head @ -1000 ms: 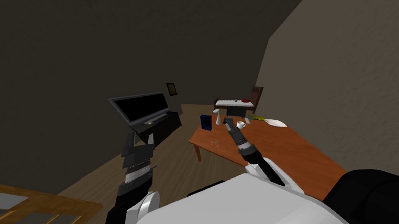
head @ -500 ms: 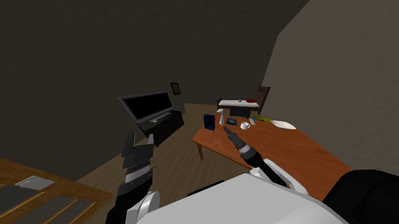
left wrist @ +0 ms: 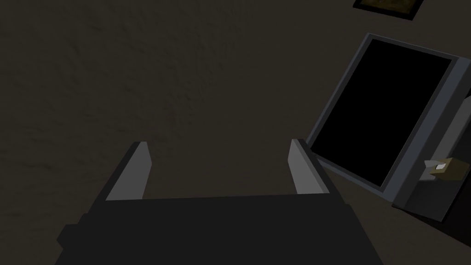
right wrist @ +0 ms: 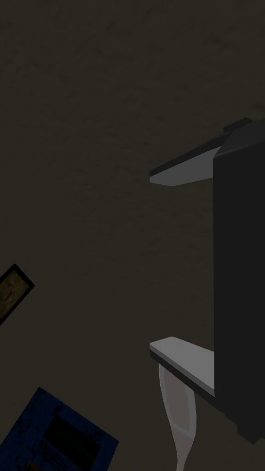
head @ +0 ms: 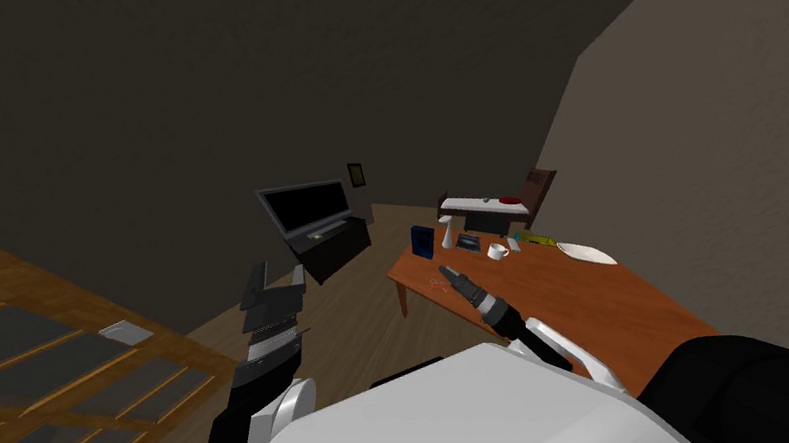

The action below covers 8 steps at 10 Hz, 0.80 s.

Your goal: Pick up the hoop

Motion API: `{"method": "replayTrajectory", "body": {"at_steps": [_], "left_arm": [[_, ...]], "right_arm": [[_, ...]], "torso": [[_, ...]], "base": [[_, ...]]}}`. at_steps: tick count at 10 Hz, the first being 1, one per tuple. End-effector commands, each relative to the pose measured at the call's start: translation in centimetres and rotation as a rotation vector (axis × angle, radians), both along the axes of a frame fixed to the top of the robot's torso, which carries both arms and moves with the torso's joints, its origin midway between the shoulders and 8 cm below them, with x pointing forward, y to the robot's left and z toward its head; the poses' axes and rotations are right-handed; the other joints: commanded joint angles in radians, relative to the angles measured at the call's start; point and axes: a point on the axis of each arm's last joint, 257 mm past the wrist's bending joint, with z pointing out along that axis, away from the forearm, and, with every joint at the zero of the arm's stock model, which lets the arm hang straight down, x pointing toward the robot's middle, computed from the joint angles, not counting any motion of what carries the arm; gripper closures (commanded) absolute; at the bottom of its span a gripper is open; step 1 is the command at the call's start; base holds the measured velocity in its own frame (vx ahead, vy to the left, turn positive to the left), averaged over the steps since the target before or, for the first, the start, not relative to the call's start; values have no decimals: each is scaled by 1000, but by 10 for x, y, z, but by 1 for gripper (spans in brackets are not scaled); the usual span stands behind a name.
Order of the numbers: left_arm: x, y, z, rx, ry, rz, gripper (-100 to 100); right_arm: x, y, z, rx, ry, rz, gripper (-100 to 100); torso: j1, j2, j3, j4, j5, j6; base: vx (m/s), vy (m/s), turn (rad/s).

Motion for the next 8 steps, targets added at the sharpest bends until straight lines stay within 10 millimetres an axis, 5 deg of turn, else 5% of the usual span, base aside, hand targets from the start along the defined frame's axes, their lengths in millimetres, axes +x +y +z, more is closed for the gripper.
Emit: {"method": "replayTrajectory", "body": {"at_steps": [1,8], "left_arm": [[0,0,0,0,0,0,0],[0,0,0,0,0,0,0]], "right_arm": [[-2,-1,-14,-47,27,15,-100],[-30,-17,-109,-303,201,103,-100]], "torso": [[0,0,0,0,0,0],[0,-3,-2,-1,0,0]], "base": [[26,29,59],[44,30,118]]}}
